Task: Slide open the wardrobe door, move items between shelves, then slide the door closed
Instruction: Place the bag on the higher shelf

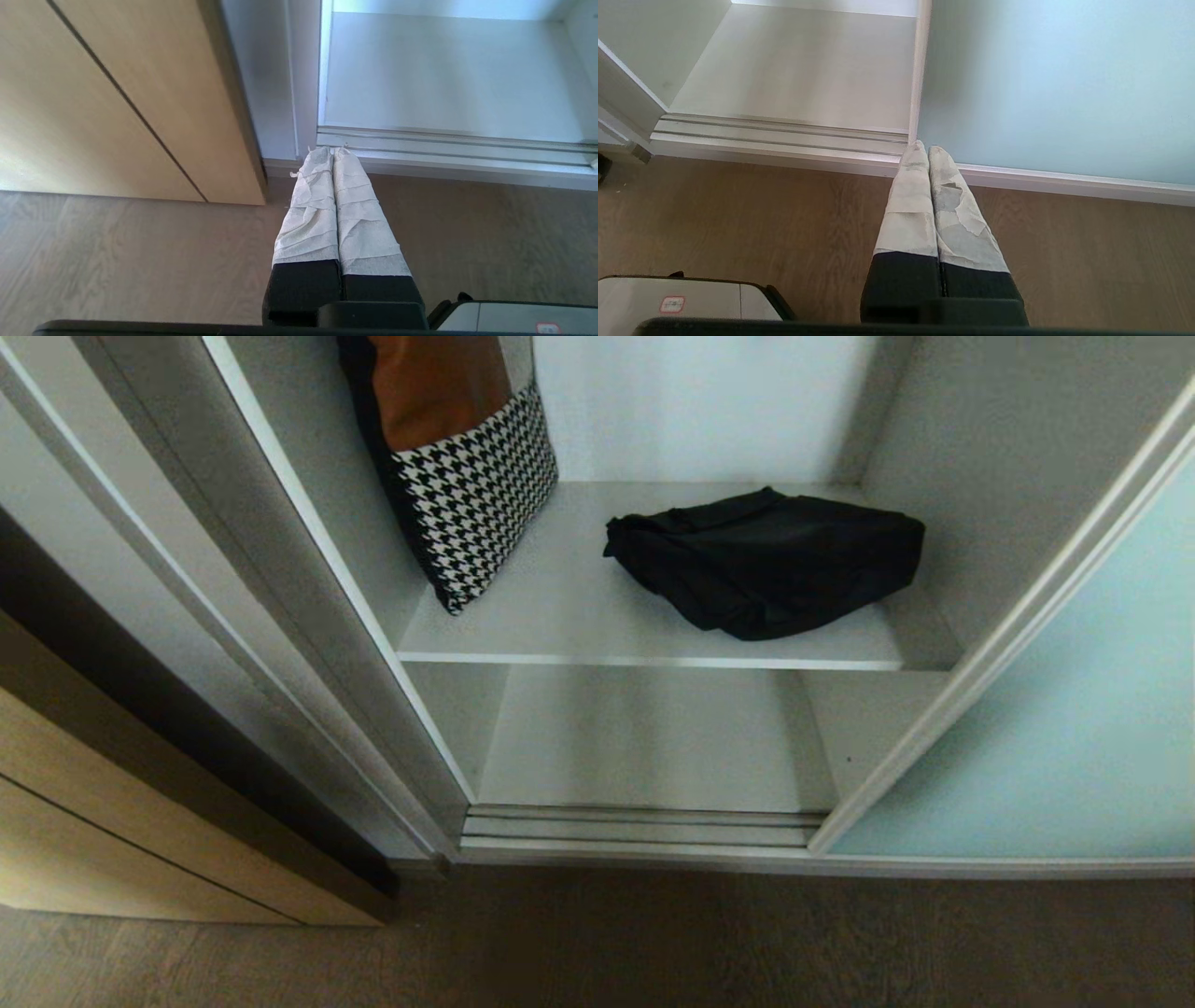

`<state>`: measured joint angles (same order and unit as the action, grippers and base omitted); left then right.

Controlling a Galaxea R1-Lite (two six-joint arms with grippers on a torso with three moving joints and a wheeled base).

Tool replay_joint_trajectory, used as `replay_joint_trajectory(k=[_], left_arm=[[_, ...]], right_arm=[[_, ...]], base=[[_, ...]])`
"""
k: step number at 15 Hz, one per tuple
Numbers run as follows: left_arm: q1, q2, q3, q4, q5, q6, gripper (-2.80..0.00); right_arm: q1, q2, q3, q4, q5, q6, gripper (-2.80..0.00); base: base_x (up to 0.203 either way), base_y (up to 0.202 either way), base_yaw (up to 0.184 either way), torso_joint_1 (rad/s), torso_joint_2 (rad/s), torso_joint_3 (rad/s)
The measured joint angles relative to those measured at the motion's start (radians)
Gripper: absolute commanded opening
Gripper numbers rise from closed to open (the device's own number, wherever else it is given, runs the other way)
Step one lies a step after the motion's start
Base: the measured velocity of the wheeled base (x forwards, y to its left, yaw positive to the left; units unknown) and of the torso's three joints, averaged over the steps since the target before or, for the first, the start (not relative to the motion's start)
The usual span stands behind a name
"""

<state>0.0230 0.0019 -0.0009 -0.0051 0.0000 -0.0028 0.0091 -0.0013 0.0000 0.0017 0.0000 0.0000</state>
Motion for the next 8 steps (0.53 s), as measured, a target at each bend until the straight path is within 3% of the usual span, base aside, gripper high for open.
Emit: replay_joint_trajectory(k=[8], left_arm=[[0.000, 0.000, 0.000, 0.000, 0.000, 0.001, -2.80]], right_arm=[[0.000, 0.000, 0.000, 0.000, 0.000, 0.000, -2.80]], base=[[0.000, 0.000, 0.000, 0.000, 0.00, 0.000]])
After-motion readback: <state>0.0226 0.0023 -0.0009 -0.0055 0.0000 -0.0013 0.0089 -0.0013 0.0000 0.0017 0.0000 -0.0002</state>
